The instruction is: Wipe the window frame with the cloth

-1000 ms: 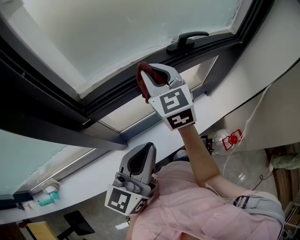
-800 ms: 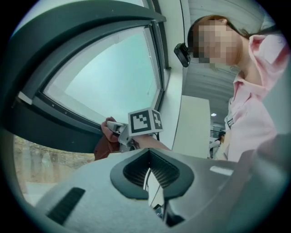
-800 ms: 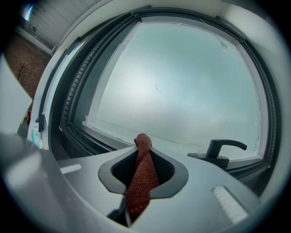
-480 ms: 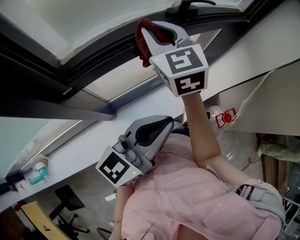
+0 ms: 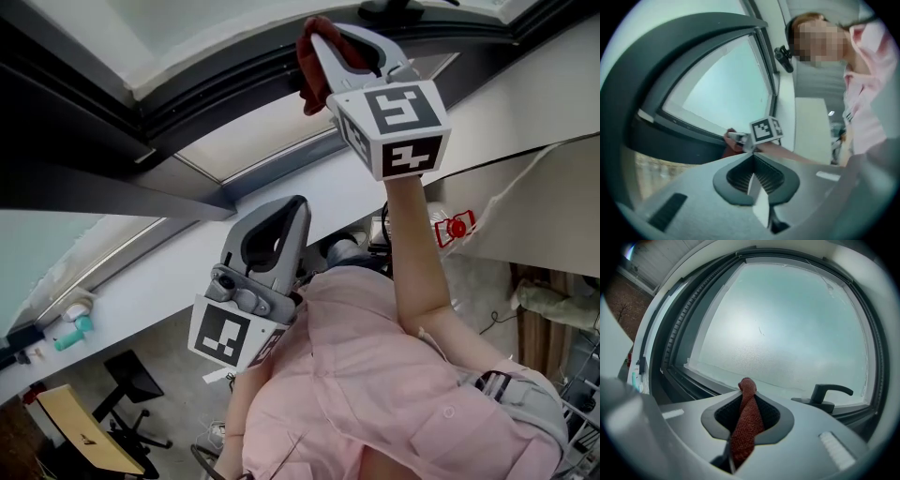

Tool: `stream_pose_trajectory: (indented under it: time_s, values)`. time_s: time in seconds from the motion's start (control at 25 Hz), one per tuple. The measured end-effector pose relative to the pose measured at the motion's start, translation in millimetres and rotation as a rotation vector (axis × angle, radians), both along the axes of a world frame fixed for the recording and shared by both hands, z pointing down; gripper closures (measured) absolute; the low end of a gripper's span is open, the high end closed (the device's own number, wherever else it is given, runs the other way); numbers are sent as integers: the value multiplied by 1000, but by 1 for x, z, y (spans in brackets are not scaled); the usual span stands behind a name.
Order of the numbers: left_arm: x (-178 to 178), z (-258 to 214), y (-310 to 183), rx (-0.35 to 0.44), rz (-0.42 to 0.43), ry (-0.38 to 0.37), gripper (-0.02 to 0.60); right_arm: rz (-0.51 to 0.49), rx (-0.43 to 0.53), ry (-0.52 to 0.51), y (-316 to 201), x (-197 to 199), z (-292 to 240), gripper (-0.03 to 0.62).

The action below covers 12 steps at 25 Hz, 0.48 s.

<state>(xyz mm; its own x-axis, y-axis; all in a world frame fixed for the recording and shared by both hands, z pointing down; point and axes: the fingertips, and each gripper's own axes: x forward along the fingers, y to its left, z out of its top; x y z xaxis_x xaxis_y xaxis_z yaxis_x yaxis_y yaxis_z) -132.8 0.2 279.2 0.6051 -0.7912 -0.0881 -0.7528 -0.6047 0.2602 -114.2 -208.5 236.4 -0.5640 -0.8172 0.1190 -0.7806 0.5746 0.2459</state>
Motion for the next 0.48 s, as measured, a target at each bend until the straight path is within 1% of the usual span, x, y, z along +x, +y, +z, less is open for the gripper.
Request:
stream_pose_trajectory:
  time_s: [0.04,0.08,0.12,0.16,0.24,0.32,0.48]
  values:
    - [-14,5,-5,-15,-83,-79,592,3,6,10,0,-1,0,530]
    - [-26,9,-7,-31,-145,-145,592,4,13,22,0,-2,0,530]
    - [-35,10,-8,-42,-186,-178,591,6,18,33,-1,-2,0,530]
    - [-41,9,-7,-48,-207,-177,591,7,21,42,-1,-2,0,530]
    - [-46,5,0,-43,-209,-139,589,13,26,52,-1,-1,1,531]
    - [-44,7,9,-43,-186,-122,589,24,38,58,-1,-1,0,531]
    - [-33,19,26,-80,-137,-122,589,48,54,84,0,-2,-3,531]
